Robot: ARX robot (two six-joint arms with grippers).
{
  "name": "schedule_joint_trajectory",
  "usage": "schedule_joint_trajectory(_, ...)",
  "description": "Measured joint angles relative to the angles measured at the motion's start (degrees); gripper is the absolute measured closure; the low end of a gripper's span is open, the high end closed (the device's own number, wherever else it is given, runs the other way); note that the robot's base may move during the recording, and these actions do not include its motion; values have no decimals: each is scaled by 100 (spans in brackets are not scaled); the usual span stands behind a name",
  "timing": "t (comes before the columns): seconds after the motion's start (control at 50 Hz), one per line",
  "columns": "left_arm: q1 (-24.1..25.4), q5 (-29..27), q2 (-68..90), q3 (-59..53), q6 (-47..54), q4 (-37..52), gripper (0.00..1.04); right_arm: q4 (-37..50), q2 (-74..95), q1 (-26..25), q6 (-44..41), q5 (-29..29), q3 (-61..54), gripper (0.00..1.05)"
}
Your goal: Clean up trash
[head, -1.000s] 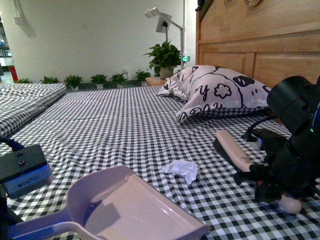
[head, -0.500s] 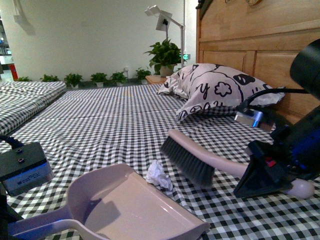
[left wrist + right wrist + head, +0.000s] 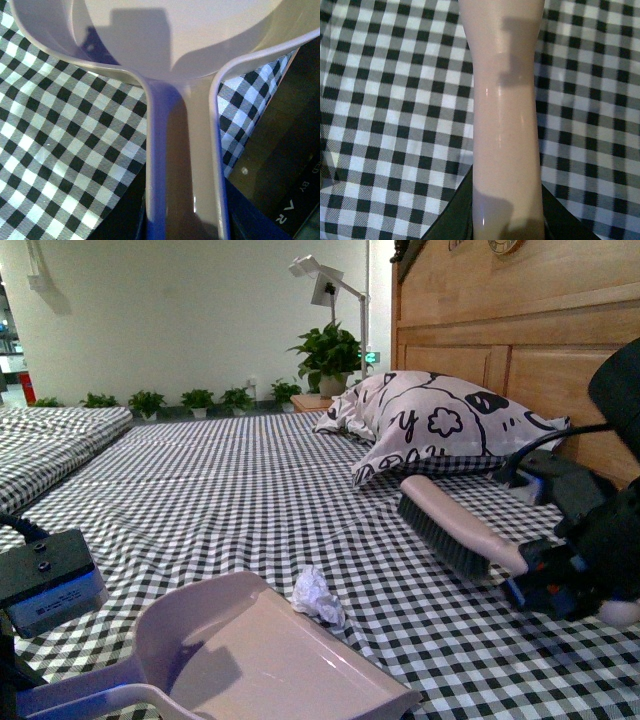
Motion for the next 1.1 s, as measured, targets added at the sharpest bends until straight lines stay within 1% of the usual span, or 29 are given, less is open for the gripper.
schedule_joint_trajectory(0.12, 0, 2, 0, 0, 0, 0, 79, 160, 26, 352, -114, 125, -282, 87)
schedule_joint_trajectory(0.18, 0, 2, 0, 0, 0, 0, 79, 33, 31, 612, -164, -103, -407, 87)
schedule_joint_trajectory(0.26, 0, 2, 0, 0, 2, 0, 79, -442, -50, 883, -216, -890, -492, 87)
schedule_joint_trajectory(0.28, 0, 2, 0, 0, 4, 0, 79, -577, -98, 901, -234, -1211, -494, 87)
schedule_joint_trajectory(0.3, 0, 2, 0, 0, 4, 0, 79, -647, -129, 905, -236, -1274, -494, 87)
schedule_joint_trajectory(0.32, 0, -9, 0, 0, 24, -2, 79, -787, -201, 905, -240, -1615, -490, 87)
schedule_joint_trajectory(0.34, 0, -11, 0, 0, 28, -4, 79, -855, -234, 903, -245, -1753, -487, 87)
schedule_joint_trajectory(0.42, 0, -7, 0, 0, 35, -7, 79, -1484, -575, 745, -387, -2935, -313, 87)
schedule_joint_trajectory(0.44, 0, -4, 0, 0, 33, -7, 79, -1576, -621, 688, -431, -3069, -240, 87)
schedule_joint_trajectory(0.48, 0, -2, 0, 0, 35, -7, 79, -1620, -682, 566, -487, -3073, -87, 87)
schedule_joint_trajectory(0.54, 0, 2, 0, 0, 33, -7, 79, -1552, -695, 299, -581, -2778, 146, 87)
schedule_joint_trajectory(0.64, 0, -2, 0, 0, 33, -7, 79, -1233, -640, -181, -616, -2096, 219, 87)
schedule_joint_trajectory(0.66, 0, 0, 0, 0, 33, -7, 79, -1110, -610, -304, -599, -1867, 221, 87)
schedule_joint_trajectory(0.74, 0, 2, 0, 0, 35, -7, 79, -734, -540, -675, -289, -1244, 258, 87)
schedule_joint_trajectory(0.78, 0, 2, 0, 0, 35, -7, 79, -632, -540, -850, -105, -1147, 269, 87)
schedule_joint_trajectory(0.8, -15, -98, -11, -39, -35, 149, 79, -601, -546, -938, -13, -1145, 269, 87)
schedule_joint_trajectory(0.84, -28, -448, -83, -243, -260, 745, 79, -584, -638, -1150, 214, -1200, 267, 87)
schedule_joint_trajectory(0.88, -39, -774, -184, -400, -778, 1381, 79, -586, -761, -1314, 374, -1307, 247, 87)
schedule_joint_trajectory(0.9, -31, -802, -232, -422, -918, 1545, 79, -610, -892, -1432, 472, -1427, 210, 87)
schedule_joint_trajectory(0.96, 20, -824, -531, -426, -1620, 1762, 79, -723, -1318, -1676, 660, -1753, 103, 87)
schedule_joint_trajectory(1.04, 22, -883, -1032, -426, -2192, 1823, 79, -905, -1967, -1915, 874, -2221, 42, 87)
schedule_joint_trajectory(1.1, 9, -1176, -1379, -426, -2564, 1917, 79, -1040, -2472, -2079, 1086, -2568, 42, 87)
